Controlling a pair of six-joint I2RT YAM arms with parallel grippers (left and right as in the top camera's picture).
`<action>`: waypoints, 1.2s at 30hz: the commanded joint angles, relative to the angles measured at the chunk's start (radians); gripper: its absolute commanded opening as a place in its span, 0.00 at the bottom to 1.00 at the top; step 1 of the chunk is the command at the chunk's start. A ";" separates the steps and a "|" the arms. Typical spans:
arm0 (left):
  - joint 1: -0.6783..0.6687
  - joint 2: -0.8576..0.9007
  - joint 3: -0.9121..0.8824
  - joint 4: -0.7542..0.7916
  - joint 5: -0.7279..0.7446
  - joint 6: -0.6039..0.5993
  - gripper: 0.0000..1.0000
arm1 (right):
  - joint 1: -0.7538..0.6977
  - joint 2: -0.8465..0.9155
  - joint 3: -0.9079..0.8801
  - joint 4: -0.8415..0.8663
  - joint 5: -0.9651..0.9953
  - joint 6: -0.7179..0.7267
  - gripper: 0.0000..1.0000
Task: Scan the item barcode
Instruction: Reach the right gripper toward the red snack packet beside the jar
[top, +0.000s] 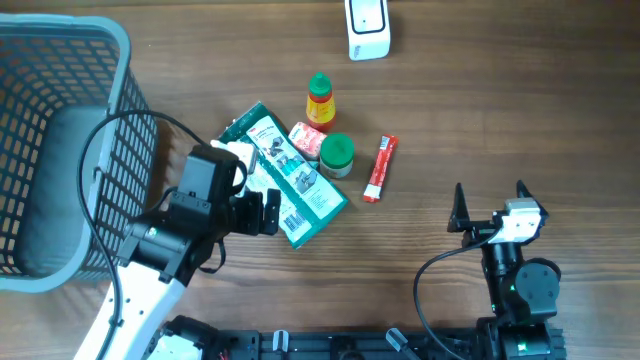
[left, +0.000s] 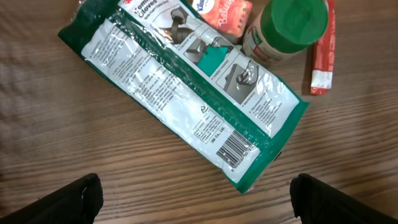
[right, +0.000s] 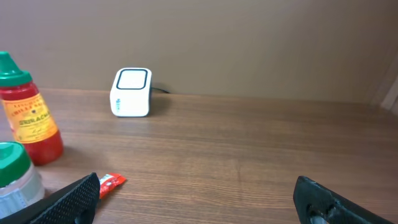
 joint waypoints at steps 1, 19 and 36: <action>0.006 0.018 -0.009 0.005 0.015 0.019 1.00 | -0.004 0.002 0.000 0.004 -0.097 0.141 1.00; 0.006 0.022 -0.009 0.005 0.015 0.020 1.00 | -0.004 0.057 0.000 0.013 -0.257 1.061 1.00; 0.006 0.022 -0.009 0.005 0.015 0.019 1.00 | -0.004 1.007 0.282 0.268 -0.488 0.946 1.00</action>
